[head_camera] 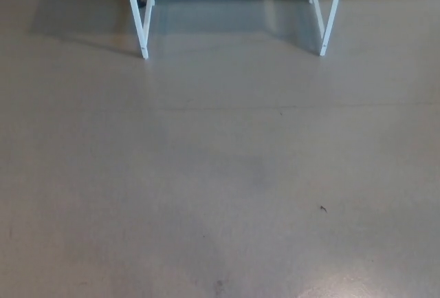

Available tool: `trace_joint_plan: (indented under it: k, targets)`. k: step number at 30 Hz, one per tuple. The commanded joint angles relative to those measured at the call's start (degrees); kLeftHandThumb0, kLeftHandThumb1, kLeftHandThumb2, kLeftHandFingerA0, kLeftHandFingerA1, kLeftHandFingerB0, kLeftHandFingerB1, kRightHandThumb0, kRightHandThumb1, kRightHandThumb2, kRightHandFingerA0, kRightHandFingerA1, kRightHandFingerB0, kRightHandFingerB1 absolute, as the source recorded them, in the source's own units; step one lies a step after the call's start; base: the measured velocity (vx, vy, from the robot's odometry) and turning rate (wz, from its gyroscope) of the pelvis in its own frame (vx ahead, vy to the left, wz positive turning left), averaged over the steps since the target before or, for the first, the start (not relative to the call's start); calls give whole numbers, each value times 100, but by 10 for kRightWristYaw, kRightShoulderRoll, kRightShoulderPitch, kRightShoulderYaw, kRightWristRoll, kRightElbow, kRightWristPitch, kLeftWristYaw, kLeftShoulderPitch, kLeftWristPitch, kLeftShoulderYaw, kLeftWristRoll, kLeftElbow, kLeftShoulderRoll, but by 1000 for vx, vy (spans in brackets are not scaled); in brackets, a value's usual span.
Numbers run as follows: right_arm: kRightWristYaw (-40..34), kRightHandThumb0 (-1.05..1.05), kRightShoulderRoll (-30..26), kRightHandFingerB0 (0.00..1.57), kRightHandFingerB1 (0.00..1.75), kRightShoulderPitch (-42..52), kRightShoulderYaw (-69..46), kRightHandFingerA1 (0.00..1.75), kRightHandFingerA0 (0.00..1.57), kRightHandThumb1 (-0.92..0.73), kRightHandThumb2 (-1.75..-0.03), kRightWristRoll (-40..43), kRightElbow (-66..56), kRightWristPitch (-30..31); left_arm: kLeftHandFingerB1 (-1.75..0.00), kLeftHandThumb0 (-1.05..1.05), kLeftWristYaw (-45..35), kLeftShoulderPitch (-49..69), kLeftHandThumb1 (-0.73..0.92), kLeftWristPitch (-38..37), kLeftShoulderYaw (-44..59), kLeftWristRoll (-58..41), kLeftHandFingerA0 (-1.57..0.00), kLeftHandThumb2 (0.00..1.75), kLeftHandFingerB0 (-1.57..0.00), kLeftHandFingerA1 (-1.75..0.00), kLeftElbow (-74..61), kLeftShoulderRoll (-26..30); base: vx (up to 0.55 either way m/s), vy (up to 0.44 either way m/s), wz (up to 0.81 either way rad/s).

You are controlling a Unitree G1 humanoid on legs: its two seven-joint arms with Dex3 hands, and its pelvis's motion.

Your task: The robot walks towards a desk on which an air pump is kept in the middle. It lifts it up and holds it with its left hand and uses its right hand to compress it by pushing its handle inwards.

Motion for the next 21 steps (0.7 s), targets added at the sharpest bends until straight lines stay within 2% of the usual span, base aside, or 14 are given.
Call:
trace_joint_plan:
  k: [1,3,7,13,14,15,17,18,21]
  targets:
    - [31,-12,4,44,39,-8,-54,46,62,-58,-57,85,-17,-25,-50,-2,-52,-18,51,-9,70,-100,-25,94,-19,-56,3,13,71,207,-11]
    - [33,-20,6,44,42,-5,-60,49,59,-55,-62,84,-19,-28,-51,-3,-60,-18,50,-10,75,-99,-24,93,-20,-56,4,12,86,278,-22]
    - [33,-14,7,45,39,-4,-61,47,62,-59,-57,80,-17,-33,-51,-4,-57,-19,50,-6,77,-94,-24,93,-21,-56,3,13,197,447,-23]
    - [36,-15,10,44,39,1,-60,47,62,-60,-57,84,-13,-40,-51,-3,-57,-13,50,-1,74,-101,-24,93,-21,-55,-5,14,240,123,6]
    - [37,-15,10,44,39,2,-59,46,62,-60,-57,83,-13,-41,-34,-5,-54,-12,71,0,73,-101,-34,60,-33,-44,-8,13,257,6,15]
    - [37,-15,9,44,39,3,-58,46,62,-60,-57,83,-14,-42,-34,-5,-52,-11,71,0,72,-102,-34,60,-33,-44,-11,12,246,-18,10]
    - [36,-16,6,44,38,-1,-55,46,62,-60,-57,81,-4,-46,-33,-7,-56,-9,73,-1,67,-101,-34,61,-31,-45,-12,13,269,-98,14]
    - [35,-16,6,44,38,-2,-54,46,62,-60,-57,80,-2,-46,-49,-5,-65,-11,54,-2,65,-101,-22,95,-16,-55,-6,17,293,-144,17]
    - [32,-17,7,44,38,-1,-52,47,64,-61,-58,80,-5,-48,-49,-4,-65,-9,53,2,64,-106,-22,94,-17,-55,-11,18,271,-184,14]
